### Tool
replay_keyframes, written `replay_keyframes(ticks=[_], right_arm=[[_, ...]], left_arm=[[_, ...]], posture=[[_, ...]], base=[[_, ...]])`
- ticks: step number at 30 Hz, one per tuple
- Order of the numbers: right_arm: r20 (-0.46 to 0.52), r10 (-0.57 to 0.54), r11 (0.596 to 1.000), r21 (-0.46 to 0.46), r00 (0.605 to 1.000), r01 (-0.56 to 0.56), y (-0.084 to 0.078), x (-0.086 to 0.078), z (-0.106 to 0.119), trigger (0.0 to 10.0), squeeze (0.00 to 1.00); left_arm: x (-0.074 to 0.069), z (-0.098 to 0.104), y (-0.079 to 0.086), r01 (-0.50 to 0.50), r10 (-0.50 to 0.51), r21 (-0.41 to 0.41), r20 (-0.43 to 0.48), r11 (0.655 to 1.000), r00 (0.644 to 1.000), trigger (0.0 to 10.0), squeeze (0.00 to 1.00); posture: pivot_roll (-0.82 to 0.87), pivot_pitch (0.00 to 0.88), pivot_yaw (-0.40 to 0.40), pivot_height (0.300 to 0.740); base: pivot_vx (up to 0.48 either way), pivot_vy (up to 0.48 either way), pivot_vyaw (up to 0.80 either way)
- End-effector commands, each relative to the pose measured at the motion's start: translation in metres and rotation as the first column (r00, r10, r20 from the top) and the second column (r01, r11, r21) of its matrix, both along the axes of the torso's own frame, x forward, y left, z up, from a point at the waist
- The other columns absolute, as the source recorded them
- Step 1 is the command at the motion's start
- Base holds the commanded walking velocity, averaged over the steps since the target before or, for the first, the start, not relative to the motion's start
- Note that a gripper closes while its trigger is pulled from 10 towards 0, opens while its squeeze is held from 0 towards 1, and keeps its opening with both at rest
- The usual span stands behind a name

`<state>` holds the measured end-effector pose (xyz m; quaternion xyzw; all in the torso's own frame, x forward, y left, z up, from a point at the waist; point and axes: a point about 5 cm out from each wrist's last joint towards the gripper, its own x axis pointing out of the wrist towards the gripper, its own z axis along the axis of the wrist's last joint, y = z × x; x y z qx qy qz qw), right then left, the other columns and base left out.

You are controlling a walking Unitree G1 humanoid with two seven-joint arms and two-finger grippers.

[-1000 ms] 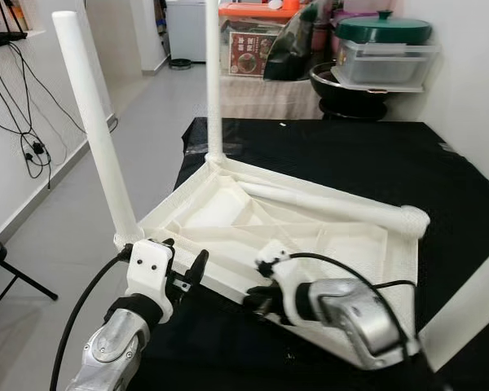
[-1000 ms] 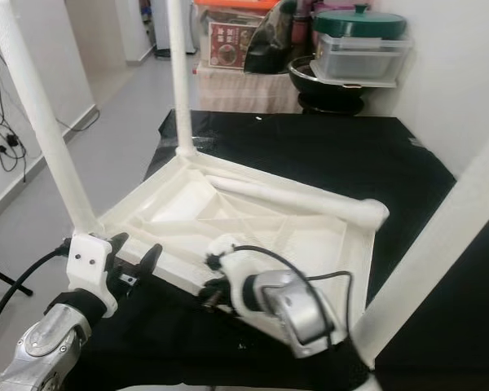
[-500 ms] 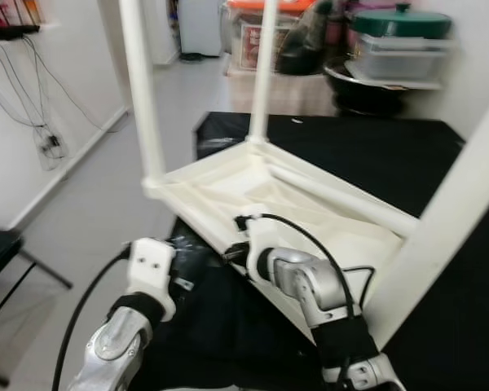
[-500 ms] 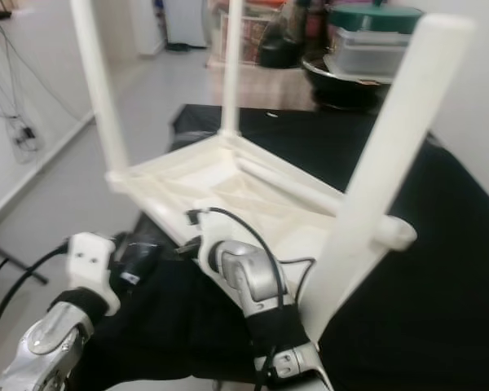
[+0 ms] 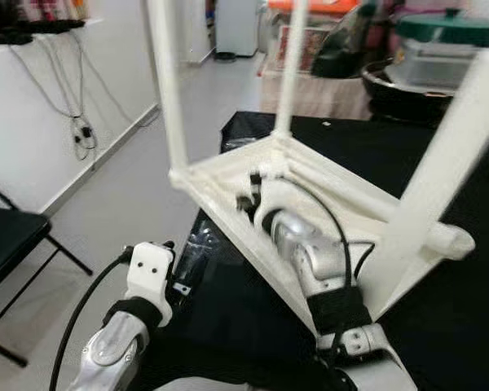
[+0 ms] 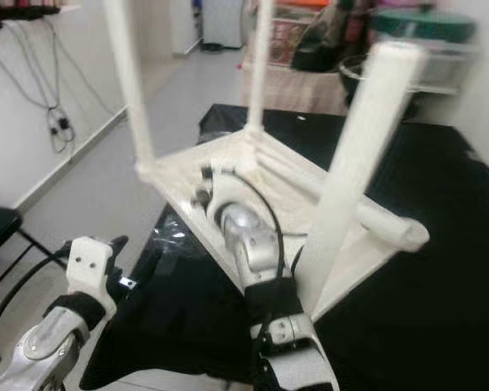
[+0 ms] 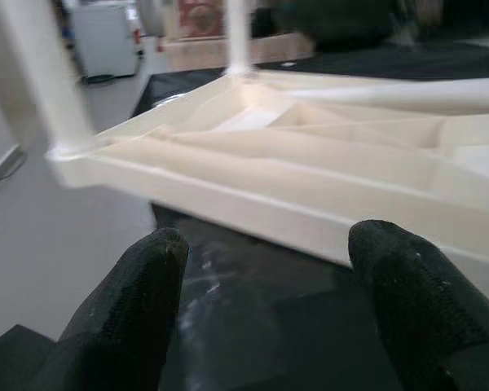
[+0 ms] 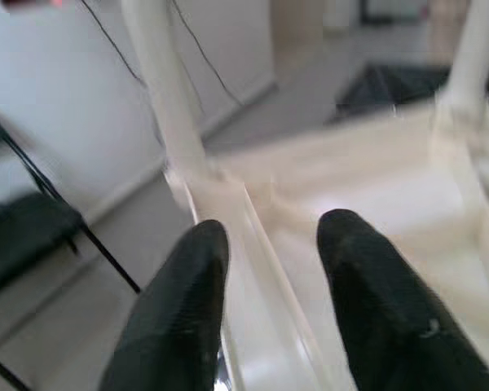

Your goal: Building children table

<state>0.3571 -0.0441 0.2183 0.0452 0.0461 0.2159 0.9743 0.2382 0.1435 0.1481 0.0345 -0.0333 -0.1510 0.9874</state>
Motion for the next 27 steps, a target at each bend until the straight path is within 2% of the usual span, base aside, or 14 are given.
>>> replay_keyframes(ticks=[1,2,5,6,8,9,11,12,13,15,18,20,27], right_arm=[[0.061,0.126,0.991,0.036,0.99,-0.128,0.005,-0.009,0.008,10.0,1.0],[0.061,0.126,0.991,0.036,0.99,-0.128,0.005,-0.009,0.008,10.0,1.0],[0.108,0.283,0.958,0.004,0.953,-0.285,0.002,-0.025,0.011,10.0,1.0],[0.108,0.283,0.958,0.004,0.953,-0.285,0.002,-0.025,0.011,10.0,1.0],[0.125,0.359,0.933,-0.022,0.925,-0.36,-0.002,-0.038,0.008,10.0,1.0],[0.122,0.387,0.922,-0.035,0.914,-0.386,-0.006,-0.045,0.002,10.0,0.92],[0.122,0.387,0.922,-0.035,0.914,-0.386,-0.006,-0.045,0.002,10.0,0.92],[0.1,0.411,0.912,-0.049,0.906,-0.408,-0.016,-0.059,-0.015,10.0,0.0],[0.1,0.411,0.912,-0.049,0.906,-0.408,-0.016,-0.059,-0.015,10.0,0.0],[0.081,0.415,0.91,-0.046,0.906,-0.412,-0.027,-0.075,-0.032,10.0,0.0],[0.074,0.414,0.91,-0.041,0.907,-0.412,-0.033,-0.084,-0.039,10.0,0.0],[0.032,0.385,0.923,-0.012,0.922,-0.385,-0.049,-0.1,-0.054,10.0,0.0],[-0.014,0.351,0.936,0.014,0.936,-0.351,-0.07,-0.12,-0.062,10.0,0.0]], left_arm=[[0.0,-0.001,0.0,0.008,-0.008,0.006,-0.008,1.0,1.0,10.0,0.0],[0.0,-0.001,0.0,0.008,-0.008,0.006,-0.008,1.0,1.0,10.0,0.0],[0.001,-0.001,0.0,0.01,-0.01,0.008,-0.005,1.0,1.0,10.0,0.0],[0.001,-0.001,0.0,0.01,-0.01,0.008,-0.005,1.0,1.0,10.0,0.0],[0.002,-0.001,0.0,0.01,-0.01,0.01,-0.002,1.0,1.0,10.0,0.0],[0.003,0.0,0.001,0.008,-0.008,0.012,0.002,1.0,1.0,10.0,0.0],[0.003,0.0,0.001,0.008,-0.008,0.012,0.002,1.0,1.0,10.0,0.0],[0.005,0.002,0.003,-0.009,0.009,0.021,0.006,1.0,1.0,10.0,0.0],[0.005,0.002,0.003,-0.009,0.009,0.021,0.006,1.0,1.0,10.0,0.0],[0.008,0.001,0.007,-0.05,0.05,0.036,-0.011,0.998,0.999,10.0,0.0],[0.01,-0.001,0.009,-0.071,0.072,0.043,-0.021,0.997,0.997,10.0,0.0],[0.011,-0.003,0.015,-0.097,0.099,0.064,-0.031,0.993,0.995,10.0,0.0],[0.012,-0.007,0.018,-0.108,0.112,0.082,-0.039,0.991,0.993,10.0,0.0]], posture=[[-0.03,0.014,-0.056,0.74],[-0.03,0.014,-0.056,0.74],[-0.03,0.009,-0.053,0.74],[-0.03,0.009,-0.053,0.74],[-0.03,0.007,-0.052,0.74],[-0.04,0.004,-0.05,0.74],[-0.04,0.004,-0.05,0.74],[-0.04,0.001,-0.048,0.74],[-0.04,0.001,-0.048,0.74],[-0.05,0.0,-0.045,0.74],[-0.05,0.0,-0.042,0.74],[-0.06,0.0,-0.035,0.74],[-0.07,0.001,-0.033,0.74]], base=[[0.0,0.0,0.0],[0.0,0.0,0.0],[0.0,0.0,0.0],[0.0,0.0,0.0],[0.0,0.0,0.0],[0.0,0.0,0.0],[0.0,0.0,0.0],[0.0,0.0,0.0],[0.0,0.0,0.0],[0.0,0.0,0.0],[0.0,0.0,0.0],[0.0,0.0,0.0],[0.0,0.0,0.0]])
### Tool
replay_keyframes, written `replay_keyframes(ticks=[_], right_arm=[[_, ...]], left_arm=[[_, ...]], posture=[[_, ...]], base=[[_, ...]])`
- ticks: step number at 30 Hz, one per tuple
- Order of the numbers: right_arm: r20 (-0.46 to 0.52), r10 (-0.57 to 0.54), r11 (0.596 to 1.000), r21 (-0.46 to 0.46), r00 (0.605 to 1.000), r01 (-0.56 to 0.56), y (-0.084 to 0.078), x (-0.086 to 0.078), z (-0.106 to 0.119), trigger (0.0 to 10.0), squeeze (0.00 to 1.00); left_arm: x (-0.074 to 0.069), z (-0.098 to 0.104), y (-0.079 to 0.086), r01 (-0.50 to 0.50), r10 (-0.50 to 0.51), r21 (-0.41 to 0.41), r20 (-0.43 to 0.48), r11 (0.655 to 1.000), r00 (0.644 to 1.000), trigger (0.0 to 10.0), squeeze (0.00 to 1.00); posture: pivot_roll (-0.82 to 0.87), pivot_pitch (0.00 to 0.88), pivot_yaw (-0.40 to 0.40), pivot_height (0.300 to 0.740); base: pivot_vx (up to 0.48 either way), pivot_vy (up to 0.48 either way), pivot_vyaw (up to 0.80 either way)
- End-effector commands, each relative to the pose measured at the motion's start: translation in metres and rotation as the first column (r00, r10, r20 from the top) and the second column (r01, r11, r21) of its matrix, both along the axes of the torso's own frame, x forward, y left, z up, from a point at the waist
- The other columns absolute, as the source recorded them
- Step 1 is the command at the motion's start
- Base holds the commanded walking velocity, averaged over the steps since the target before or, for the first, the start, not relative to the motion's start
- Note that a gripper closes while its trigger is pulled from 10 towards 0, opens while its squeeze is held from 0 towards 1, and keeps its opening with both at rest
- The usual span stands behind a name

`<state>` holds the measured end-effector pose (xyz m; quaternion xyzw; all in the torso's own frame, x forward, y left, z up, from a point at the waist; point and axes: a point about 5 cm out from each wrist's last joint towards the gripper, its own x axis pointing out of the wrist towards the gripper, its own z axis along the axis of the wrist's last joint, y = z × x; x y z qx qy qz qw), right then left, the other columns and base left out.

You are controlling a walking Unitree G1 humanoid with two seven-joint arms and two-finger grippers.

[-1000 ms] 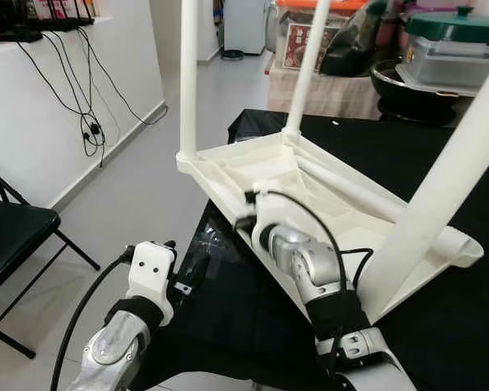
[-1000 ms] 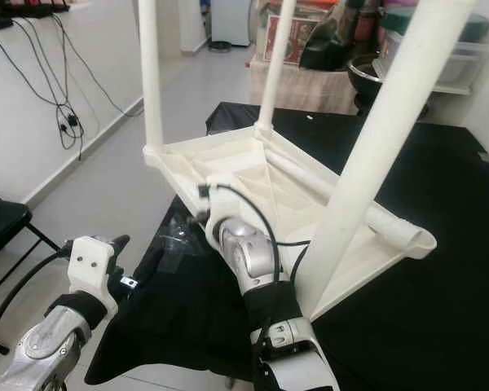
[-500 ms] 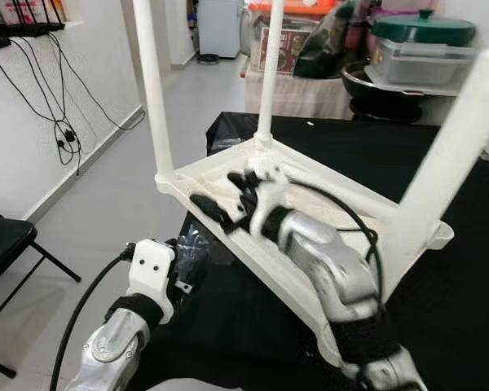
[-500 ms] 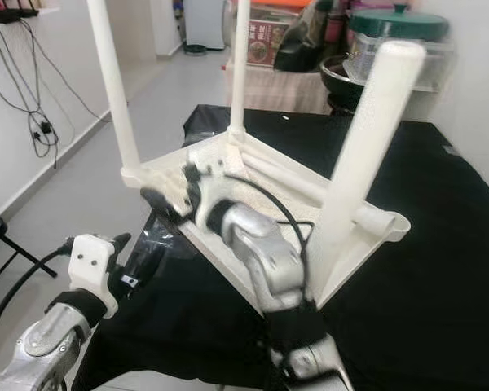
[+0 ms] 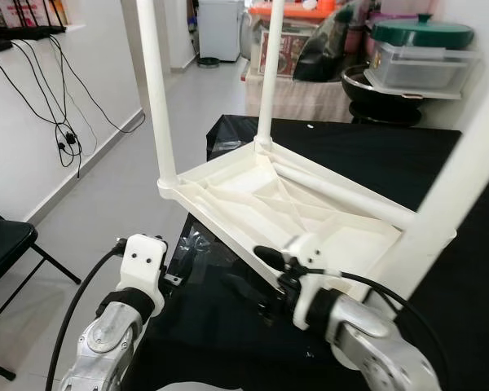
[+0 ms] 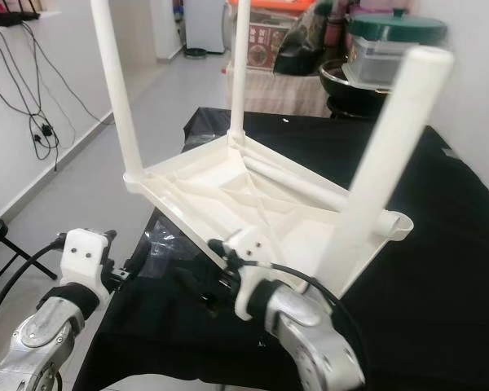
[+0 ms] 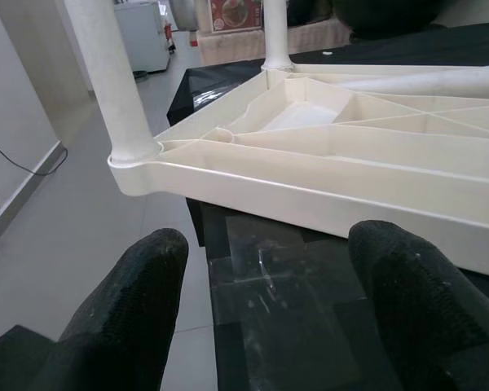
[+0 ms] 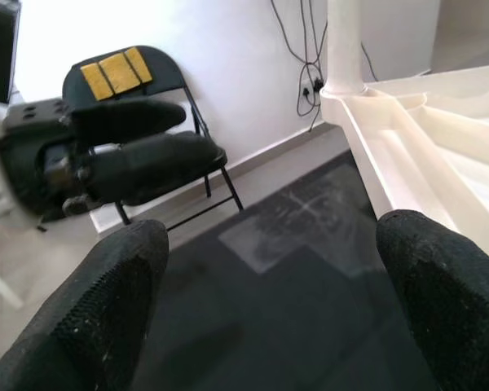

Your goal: Building children table

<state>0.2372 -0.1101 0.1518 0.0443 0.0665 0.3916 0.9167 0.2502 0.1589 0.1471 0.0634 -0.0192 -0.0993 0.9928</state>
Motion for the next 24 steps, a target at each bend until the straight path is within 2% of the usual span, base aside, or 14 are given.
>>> replay_keyframes(ticks=[1,4,5,7,9,14,18,21,24], right_arm=[[0.007,-0.006,1.0,0.024,1.0,0.006,-0.008,-0.005,0.005,10.0,0.0],[0.002,0.07,0.994,0.083,0.998,-0.07,-0.013,-0.021,0.007,10.0,0.0],[0.002,0.07,0.994,0.083,0.998,-0.07,-0.013,-0.021,0.007,10.0,0.0],[0.023,0.133,0.98,0.147,0.991,-0.135,-0.008,-0.026,0.012,10.0,0.0],[0.027,0.142,0.977,0.159,0.99,-0.144,-0.007,-0.026,0.014,10.0,0.0],[0.023,0.119,0.979,0.161,0.993,-0.122,-0.009,-0.025,0.013,10.0,0.0],[0.02,0.098,0.981,0.167,0.995,-0.1,-0.021,-0.026,0.014,10.0,0.0],[0.017,0.132,0.975,0.177,0.991,-0.133,-0.03,-0.033,0.016,10.0,0.0],[0.004,0.173,0.975,0.142,0.985,-0.172,-0.039,-0.038,0.015,10.0,0.0]], left_arm=[[0.0,-0.006,0.003,-0.01,0.011,0.022,-0.031,1.0,0.999,10.0,0.0],[0.001,-0.008,0.006,-0.034,0.035,0.027,-0.038,0.999,0.999,10.0,0.0],[0.001,-0.008,0.006,-0.034,0.035,0.027,-0.038,0.999,0.999,10.0,0.0],[0.003,-0.008,0.006,-0.044,0.045,0.034,-0.042,0.998,0.998,10.0,0.0],[0.003,-0.008,0.006,-0.046,0.048,0.035,-0.042,0.998,0.998,10.0,0.0],[0.004,-0.008,0.008,-0.058,0.06,0.041,-0.041,0.997,0.997,10.0,0.0],[0.003,-0.008,0.008,-0.06,0.062,0.048,-0.041,0.997,0.997,10.0,0.0],[0.003,-0.008,0.008,-0.06,0.062,0.049,-0.041,0.997,0.997,10.0,0.0],[0.003,-0.008,0.007,-0.048,0.05,0.05,-0.045,0.998,0.998,10.0,0.0]], posture=[[-0.08,0.003,-0.032,0.74],[-0.08,0.004,-0.027,0.74],[-0.08,0.004,-0.027,0.74],[-0.08,0.003,-0.028,0.74],[-0.08,0.003,-0.028,0.74],[-0.07,0.005,-0.031,0.74],[-0.08,0.007,-0.029,0.74],[-0.08,0.009,-0.027,0.74],[-0.08,0.012,-0.02,0.74]], base=[[0.0,0.0,0.0],[0.0,0.0,0.0],[0.0,0.0,0.0],[0.0,0.0,0.0],[0.0,0.0,0.0],[0.0,0.0,0.0],[0.0,0.0,0.0],[0.0,0.0,0.0],[0.0,0.0,0.0]])
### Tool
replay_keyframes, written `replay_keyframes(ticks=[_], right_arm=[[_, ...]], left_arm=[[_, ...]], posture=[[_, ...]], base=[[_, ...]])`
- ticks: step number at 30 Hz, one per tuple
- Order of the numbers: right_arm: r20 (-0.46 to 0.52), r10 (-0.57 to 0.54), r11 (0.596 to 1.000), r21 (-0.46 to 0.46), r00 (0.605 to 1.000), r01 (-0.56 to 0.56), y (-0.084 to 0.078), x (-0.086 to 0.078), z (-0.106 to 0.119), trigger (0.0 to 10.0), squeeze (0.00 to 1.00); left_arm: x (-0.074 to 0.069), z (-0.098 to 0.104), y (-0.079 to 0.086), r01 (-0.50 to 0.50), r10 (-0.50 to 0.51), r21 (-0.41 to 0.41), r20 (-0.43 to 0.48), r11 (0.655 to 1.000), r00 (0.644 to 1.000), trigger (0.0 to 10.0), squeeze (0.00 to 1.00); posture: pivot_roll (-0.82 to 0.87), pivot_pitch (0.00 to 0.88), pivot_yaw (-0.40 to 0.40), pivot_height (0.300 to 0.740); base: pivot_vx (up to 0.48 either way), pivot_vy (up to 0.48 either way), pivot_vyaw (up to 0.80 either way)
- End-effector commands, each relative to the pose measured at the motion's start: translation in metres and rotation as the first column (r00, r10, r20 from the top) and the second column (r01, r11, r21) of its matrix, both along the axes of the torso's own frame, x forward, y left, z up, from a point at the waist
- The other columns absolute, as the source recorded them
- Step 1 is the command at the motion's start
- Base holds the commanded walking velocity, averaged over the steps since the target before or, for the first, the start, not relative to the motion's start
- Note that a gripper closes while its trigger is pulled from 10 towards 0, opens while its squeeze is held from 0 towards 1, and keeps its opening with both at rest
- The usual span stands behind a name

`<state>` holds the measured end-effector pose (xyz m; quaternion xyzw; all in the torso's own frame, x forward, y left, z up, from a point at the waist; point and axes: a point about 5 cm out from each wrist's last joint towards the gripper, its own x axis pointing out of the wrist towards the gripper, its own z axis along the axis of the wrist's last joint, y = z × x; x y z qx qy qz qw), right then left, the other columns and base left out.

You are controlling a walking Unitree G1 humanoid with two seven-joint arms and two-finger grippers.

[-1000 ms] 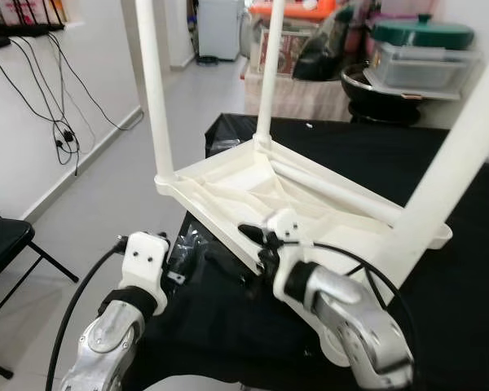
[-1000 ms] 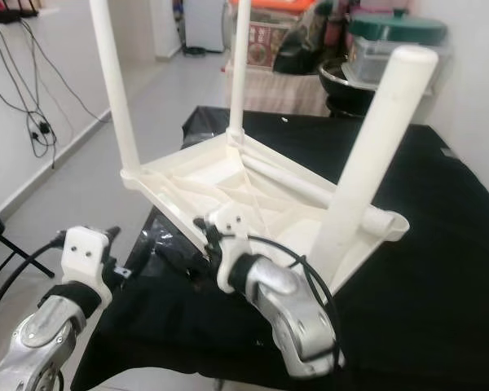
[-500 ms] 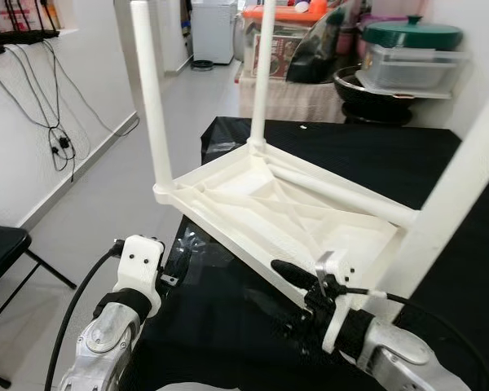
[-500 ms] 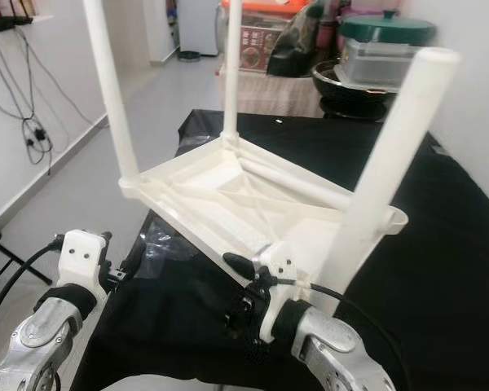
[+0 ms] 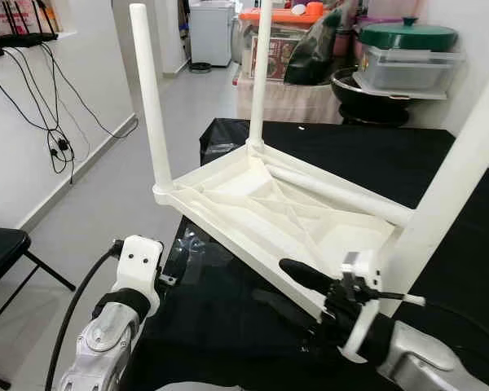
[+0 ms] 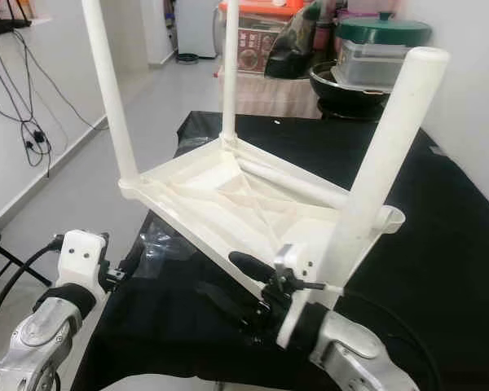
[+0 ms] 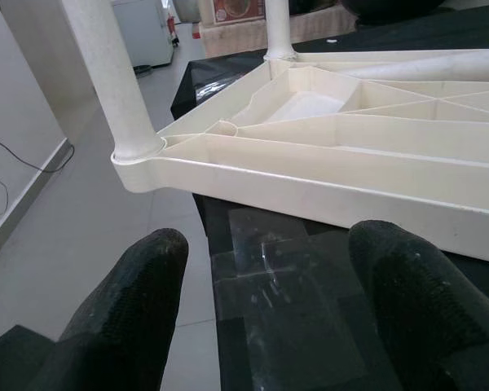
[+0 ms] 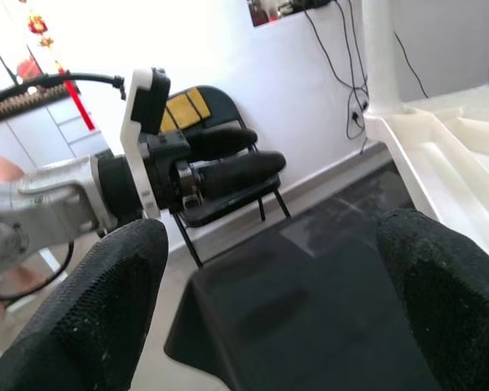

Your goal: Building children table

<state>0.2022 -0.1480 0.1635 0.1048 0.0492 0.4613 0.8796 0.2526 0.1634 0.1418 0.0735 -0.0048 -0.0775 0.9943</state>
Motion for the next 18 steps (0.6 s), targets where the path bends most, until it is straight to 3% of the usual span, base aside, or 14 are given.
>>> replay_keyframes(ticks=[1,9,16,18], right_arm=[[0.007,0.026,1.0,0.005,1.0,-0.026,-0.001,-0.003,0.003,10.0,0.0],[0.005,0.021,1.0,-0.013,1.0,-0.021,-0.005,0.0,0.002,10.0,0.0],[0.017,-0.009,0.999,-0.035,1.0,0.01,-0.005,0.006,0.002,10.0,0.0],[0.029,-0.097,0.995,-0.022,0.995,0.098,-0.004,0.017,0.002,10.0,0.0]], left_arm=[[0.001,-0.003,0.003,-0.003,0.003,0.027,-0.023,1.0,1.0,10.0,0.0],[0.0,-0.004,0.002,-0.003,0.004,0.028,-0.036,1.0,0.999,10.0,0.0],[0.0,-0.004,0.002,-0.002,0.003,0.029,-0.033,1.0,0.999,10.0,0.0],[0.0,-0.002,0.0,0.023,-0.023,0.038,-0.014,0.999,1.0,10.0,0.0]], posture=[[-0.08,0.012,-0.02,0.74],[-0.08,0.012,-0.023,0.74],[-0.08,0.013,-0.024,0.74],[-0.08,0.013,-0.023,0.74]], base=[[0.0,0.0,0.0],[0.0,0.0,0.0],[-0.142,0.0,0.0],[0.0,0.0,0.0]])
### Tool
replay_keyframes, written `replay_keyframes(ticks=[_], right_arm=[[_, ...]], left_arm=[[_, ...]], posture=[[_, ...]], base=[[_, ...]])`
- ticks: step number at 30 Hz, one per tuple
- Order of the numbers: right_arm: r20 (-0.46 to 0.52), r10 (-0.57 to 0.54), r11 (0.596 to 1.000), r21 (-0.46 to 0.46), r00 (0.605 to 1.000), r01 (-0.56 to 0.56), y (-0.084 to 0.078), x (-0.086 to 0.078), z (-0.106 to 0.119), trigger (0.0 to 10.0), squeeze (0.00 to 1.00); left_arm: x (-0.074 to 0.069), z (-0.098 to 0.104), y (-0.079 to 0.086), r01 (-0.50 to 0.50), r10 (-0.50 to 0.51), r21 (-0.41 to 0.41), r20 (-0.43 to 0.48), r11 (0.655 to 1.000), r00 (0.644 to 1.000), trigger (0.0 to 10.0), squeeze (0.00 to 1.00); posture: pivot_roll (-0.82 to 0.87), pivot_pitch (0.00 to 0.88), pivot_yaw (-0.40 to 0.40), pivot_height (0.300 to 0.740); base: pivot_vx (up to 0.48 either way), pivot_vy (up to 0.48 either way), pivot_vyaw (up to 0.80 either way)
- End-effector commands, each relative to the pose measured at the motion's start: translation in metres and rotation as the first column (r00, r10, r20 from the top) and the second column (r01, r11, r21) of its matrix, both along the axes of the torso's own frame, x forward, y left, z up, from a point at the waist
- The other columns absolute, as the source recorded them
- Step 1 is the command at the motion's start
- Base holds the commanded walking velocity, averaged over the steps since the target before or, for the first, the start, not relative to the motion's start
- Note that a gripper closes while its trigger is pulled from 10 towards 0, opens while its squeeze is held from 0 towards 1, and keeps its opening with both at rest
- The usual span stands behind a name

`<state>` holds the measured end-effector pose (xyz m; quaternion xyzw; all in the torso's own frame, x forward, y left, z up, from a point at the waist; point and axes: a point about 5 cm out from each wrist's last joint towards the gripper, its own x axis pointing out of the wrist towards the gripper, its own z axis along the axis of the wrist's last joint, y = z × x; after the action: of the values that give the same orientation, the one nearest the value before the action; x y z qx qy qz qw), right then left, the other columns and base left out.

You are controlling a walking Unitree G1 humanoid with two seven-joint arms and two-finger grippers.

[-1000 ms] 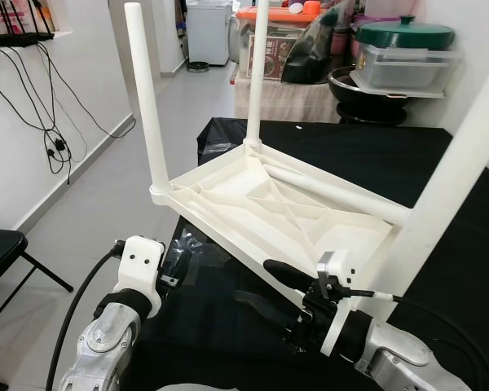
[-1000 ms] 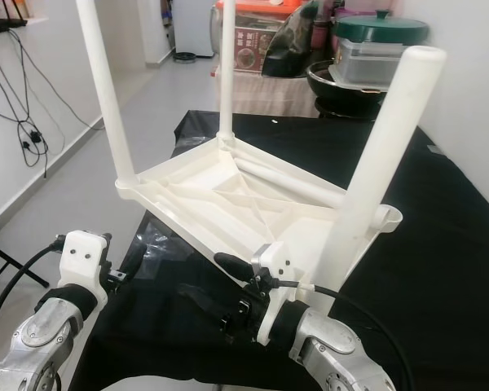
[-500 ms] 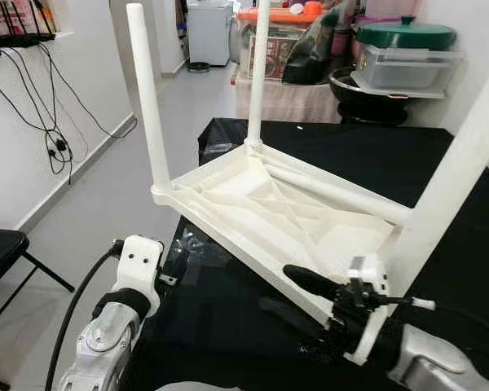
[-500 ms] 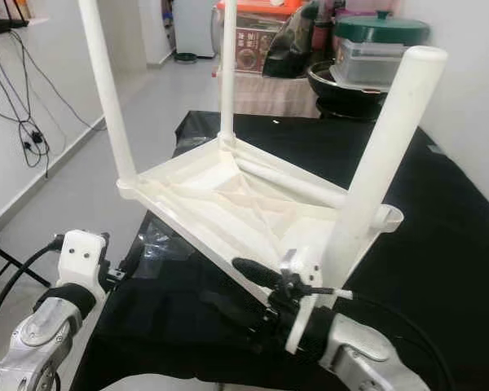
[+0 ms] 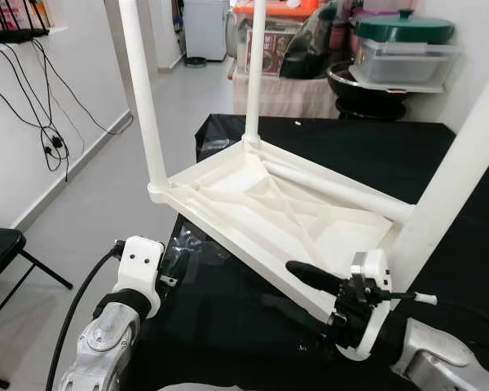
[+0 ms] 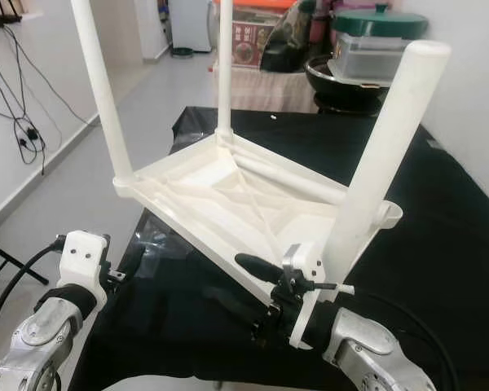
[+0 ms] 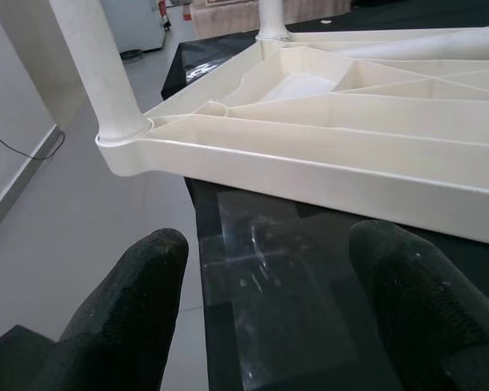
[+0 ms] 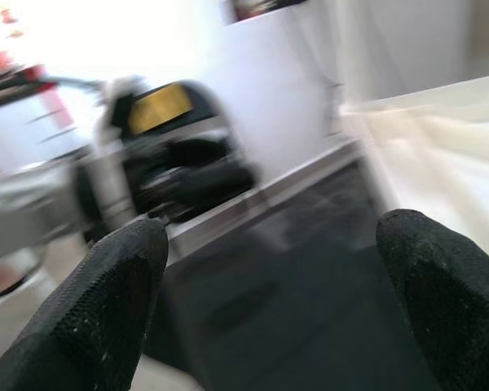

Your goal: Building children table

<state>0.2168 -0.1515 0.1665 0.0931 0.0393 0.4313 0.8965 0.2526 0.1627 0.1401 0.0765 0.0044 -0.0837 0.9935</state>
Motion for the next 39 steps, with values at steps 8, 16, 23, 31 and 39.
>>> replay_keyframes(ticks=[8,16,23,31,39], right_arm=[[0.009,-0.035,0.999,0.01,0.999,0.035,0.009,0.006,-0.002,10.0,0.0],[0.0,0.01,1.0,0.016,1.0,-0.01,0.017,0.004,-0.003,10.0,0.0],[-0.019,0.119,0.993,-0.004,0.993,-0.119,0.011,-0.005,-0.002,10.0,0.0],[-0.146,0.397,0.914,-0.033,0.906,-0.405,-0.005,-0.035,-0.003,10.0,0.0],[-0.228,0.355,0.898,-0.186,0.907,-0.398,-0.035,-0.03,-0.006,10.0,0.0]], left_arm=[[-0.005,0.002,-0.002,0.061,-0.061,0.021,0.019,0.998,0.998,10.0,0.0],[-0.007,0.0,-0.006,0.096,-0.096,0.002,0.005,0.995,0.995,10.0,0.0],[-0.008,-0.001,-0.006,0.101,-0.101,0.0,0.002,0.995,0.995,10.0,0.0],[-0.007,0.0,-0.008,0.106,-0.106,-0.018,0.003,0.994,0.994,10.0,0.0],[-0.007,0.001,-0.008,0.112,-0.111,-0.036,0.004,0.993,0.994,10.0,0.0]], posture=[[-0.07,0.014,-0.023,0.74],[-0.07,0.015,-0.026,0.74],[-0.08,0.01,-0.026,0.74],[-0.07,0.005,-0.026,0.74],[-0.07,0.005,-0.031,0.74]], base=[[0.0,0.0,0.0],[0.0,-0.287,0.0],[0.0,-0.48,0.0],[0.0,-0.36,0.0],[0.0,0.0,0.0]])
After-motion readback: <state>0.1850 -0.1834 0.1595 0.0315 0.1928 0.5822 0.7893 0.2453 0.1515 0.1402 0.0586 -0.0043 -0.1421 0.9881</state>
